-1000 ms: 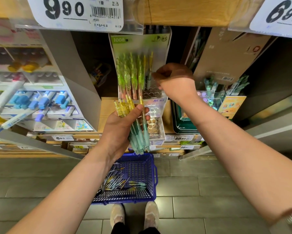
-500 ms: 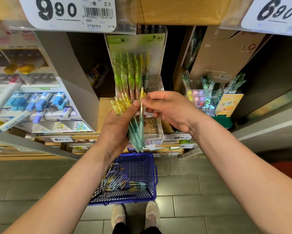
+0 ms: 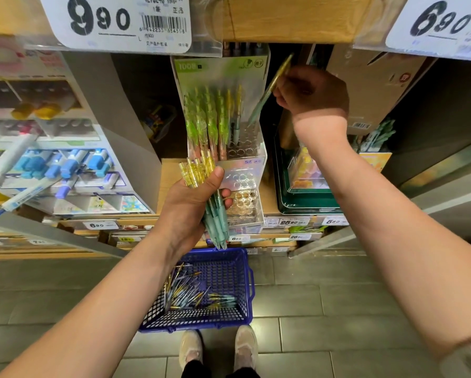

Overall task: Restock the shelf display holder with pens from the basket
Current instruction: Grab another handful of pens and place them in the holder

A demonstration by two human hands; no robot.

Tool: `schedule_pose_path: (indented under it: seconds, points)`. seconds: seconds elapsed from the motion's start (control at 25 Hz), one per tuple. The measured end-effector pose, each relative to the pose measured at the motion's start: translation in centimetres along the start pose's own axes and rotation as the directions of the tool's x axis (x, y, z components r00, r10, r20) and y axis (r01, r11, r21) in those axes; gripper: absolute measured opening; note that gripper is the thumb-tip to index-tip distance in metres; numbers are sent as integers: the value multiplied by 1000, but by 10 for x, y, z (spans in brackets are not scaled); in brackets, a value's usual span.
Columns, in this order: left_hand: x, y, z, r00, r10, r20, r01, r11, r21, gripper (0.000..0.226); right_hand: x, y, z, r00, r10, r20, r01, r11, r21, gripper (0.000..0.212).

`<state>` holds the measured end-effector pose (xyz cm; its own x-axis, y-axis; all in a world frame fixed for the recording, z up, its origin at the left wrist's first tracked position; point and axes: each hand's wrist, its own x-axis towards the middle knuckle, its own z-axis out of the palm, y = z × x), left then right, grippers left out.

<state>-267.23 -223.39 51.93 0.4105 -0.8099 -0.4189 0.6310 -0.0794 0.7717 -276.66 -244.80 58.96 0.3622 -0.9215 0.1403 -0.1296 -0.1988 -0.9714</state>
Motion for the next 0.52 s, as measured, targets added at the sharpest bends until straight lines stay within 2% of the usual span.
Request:
schedule_pose_path:
  seconds: [0.12, 0.28, 0.4, 0.52]
  points:
    - [1, -1, -3, 1000, 12, -9, -12, 1000, 3, 31, 3, 6, 10, 997, -70, 42, 78, 975, -208, 13]
    - [2, -1, -5, 1000, 28, 5, -28, 1000, 3, 33, 2, 8, 20, 982, -131, 139, 176, 906, -385, 19]
    - [1, -2, -6, 999, 44, 18, -44, 999, 0, 20, -1, 16, 24, 973, -81, 218, 181, 851, -492, 20]
    - [0, -3, -6, 999, 42, 33, -42, 999, -3, 12, -6, 24, 23, 972, -25, 234, 147, 842, -519, 19]
